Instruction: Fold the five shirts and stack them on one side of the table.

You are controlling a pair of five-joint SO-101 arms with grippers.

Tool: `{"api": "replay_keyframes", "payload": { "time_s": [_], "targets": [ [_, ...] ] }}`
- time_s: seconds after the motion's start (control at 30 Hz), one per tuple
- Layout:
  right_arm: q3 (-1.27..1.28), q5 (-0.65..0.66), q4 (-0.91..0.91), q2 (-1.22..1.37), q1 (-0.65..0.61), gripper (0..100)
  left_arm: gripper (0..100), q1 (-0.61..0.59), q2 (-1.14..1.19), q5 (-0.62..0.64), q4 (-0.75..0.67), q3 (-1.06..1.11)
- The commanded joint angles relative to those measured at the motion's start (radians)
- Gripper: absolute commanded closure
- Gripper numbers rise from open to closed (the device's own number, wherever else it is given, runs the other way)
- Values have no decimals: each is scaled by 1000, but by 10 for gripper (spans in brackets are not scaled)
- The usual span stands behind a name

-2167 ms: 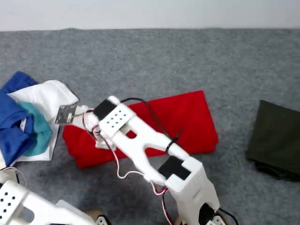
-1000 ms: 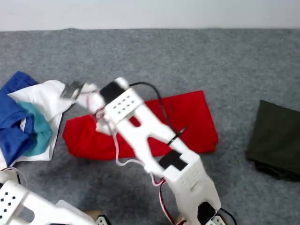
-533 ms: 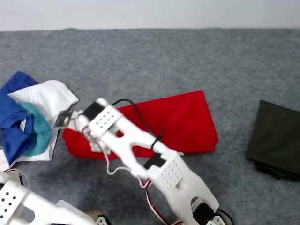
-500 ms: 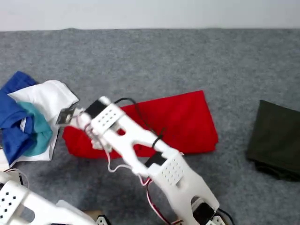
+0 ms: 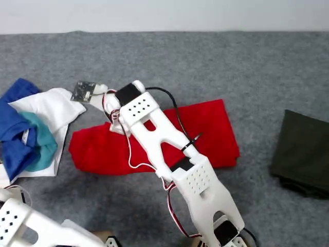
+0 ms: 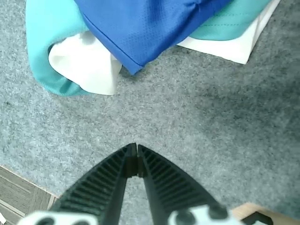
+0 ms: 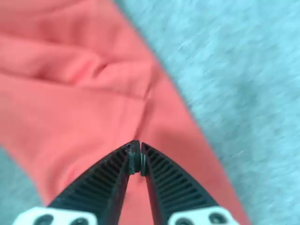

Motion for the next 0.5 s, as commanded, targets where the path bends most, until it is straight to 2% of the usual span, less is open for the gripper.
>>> {"api": "replay_keyframes", "payload": {
  "time_s": [0.0,0.13,0.23,0.47],
  "targets": [
    [-74,-5,120,-39,-33,989,989,2,-11,-8,-17,-13],
    [-74,-91,231,-51,-41,989,990,2,-12,-6,3,-15],
    [-25,-147,239,-51,-12,989,990,2,-12,-6,20,-15],
    [112,-155,232,50,91,989,990,2,-12,-6,41,-42]
  ]
}}
